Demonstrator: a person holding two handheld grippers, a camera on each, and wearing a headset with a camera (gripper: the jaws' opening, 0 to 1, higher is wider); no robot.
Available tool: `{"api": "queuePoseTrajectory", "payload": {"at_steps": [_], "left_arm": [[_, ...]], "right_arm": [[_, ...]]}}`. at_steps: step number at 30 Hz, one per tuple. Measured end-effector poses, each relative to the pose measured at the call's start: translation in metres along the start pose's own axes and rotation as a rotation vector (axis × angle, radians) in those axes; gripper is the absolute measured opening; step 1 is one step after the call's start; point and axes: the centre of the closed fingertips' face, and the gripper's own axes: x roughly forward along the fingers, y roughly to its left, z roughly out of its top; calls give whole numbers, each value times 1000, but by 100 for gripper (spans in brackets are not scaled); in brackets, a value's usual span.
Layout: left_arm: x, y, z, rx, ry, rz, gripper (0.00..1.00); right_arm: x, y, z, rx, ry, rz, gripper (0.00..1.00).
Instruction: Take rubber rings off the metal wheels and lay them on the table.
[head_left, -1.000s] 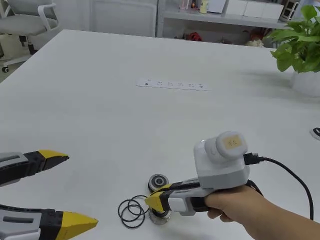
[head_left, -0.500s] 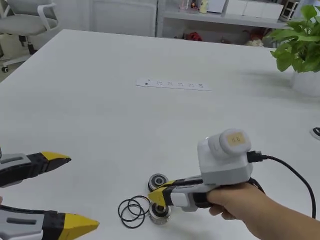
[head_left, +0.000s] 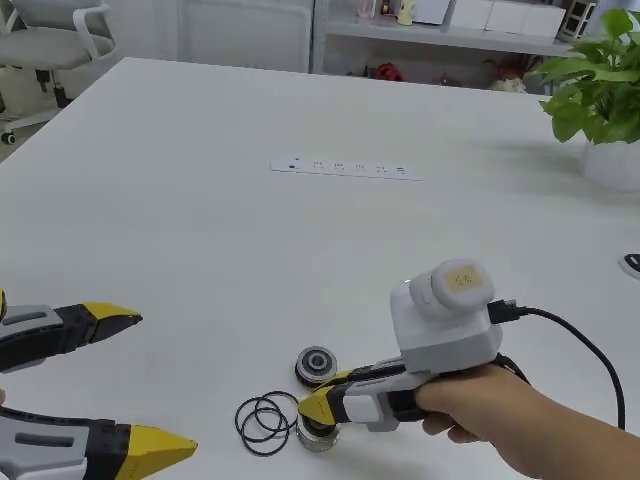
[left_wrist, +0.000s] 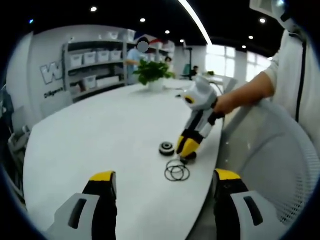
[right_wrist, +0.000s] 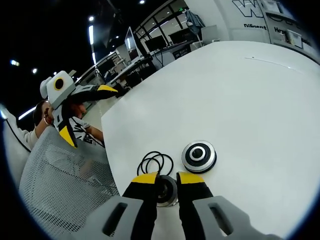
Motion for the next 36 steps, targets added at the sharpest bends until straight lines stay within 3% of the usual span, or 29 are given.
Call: {"api": "queuePoseTrajectory", "payload": {"at_steps": [7,16,25,36], "left_arm": [[1,-1,3,6,-4,-3,80],[5,1,11,36,2,-10,80],[16,14,51,118,-37,-24,80],[37,14,91,207,-65,-77,78]], "right_arm": [[-1,7,-3,13,16,32,5],[-9,-8,12,26,-53,-24,4],[-18,-20,26,30,-120,-64,5],[-20,-31,31,-5,-143,-101,8]]}}
